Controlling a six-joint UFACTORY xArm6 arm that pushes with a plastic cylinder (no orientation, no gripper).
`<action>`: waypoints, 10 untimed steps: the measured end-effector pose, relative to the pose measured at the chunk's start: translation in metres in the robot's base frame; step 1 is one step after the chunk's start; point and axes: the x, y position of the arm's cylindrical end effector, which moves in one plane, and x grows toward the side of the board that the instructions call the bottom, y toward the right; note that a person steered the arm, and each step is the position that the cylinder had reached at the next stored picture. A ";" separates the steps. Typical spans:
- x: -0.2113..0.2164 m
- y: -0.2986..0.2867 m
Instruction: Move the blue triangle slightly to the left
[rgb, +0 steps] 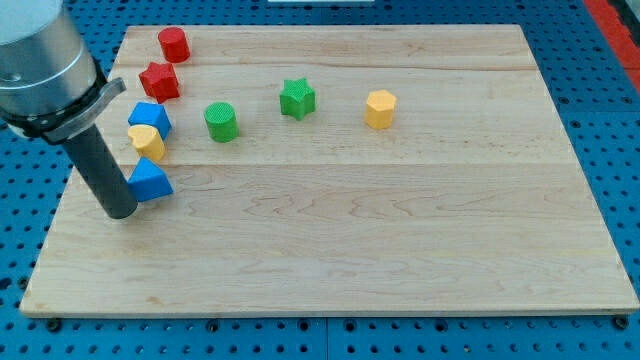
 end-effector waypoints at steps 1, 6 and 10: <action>-0.001 0.093; -0.012 -0.006; -0.052 -0.090</action>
